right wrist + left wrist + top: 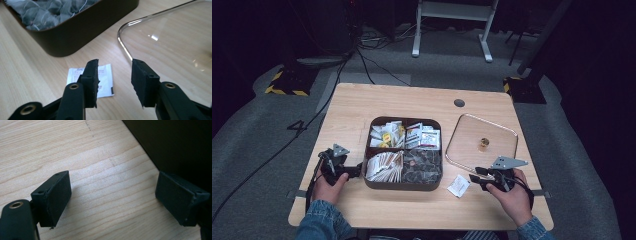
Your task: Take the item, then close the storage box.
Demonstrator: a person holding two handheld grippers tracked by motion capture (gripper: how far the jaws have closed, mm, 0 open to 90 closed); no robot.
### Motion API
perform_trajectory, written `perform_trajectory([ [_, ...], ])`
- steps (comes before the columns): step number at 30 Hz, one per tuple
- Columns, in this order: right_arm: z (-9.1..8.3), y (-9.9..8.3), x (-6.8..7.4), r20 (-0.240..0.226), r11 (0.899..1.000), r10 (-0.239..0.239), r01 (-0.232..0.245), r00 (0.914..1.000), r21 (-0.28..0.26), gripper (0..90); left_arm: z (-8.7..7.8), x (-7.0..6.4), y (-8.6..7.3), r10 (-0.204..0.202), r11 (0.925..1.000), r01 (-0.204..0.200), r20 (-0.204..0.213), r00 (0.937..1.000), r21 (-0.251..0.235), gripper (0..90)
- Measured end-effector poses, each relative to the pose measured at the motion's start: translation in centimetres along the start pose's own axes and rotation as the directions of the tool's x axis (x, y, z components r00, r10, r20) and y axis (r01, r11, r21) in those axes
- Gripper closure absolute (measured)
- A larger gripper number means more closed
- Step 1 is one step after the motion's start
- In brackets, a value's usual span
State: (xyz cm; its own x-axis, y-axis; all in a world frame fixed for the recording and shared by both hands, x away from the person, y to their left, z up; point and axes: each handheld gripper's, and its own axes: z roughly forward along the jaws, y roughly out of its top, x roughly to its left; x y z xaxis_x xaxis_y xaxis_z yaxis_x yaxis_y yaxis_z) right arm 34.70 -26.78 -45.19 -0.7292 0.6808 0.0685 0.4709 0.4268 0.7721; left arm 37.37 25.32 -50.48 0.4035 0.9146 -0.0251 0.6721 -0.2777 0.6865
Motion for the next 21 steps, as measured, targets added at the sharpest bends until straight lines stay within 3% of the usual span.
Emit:
perform_trajectory([
  [9, -0.6, 1.8, -1.3, 0.052, 0.999, -0.027, 0.028, 0.9983, -0.015, 50.2, 0.1, 0.0, 0.1, -0.007, 1.0, 0.007, -0.01, 0.9999, -0.004, 13.9],
  [21, -0.2, 3.7, -5.0, 0.081, 0.999, 0.028, -0.026, 0.9963, -0.037, 44.0, 0.0, 0.0, 0.0, -0.012, 0.9999, 0.012, -0.011, 0.9999, -0.003, 14.1],
])
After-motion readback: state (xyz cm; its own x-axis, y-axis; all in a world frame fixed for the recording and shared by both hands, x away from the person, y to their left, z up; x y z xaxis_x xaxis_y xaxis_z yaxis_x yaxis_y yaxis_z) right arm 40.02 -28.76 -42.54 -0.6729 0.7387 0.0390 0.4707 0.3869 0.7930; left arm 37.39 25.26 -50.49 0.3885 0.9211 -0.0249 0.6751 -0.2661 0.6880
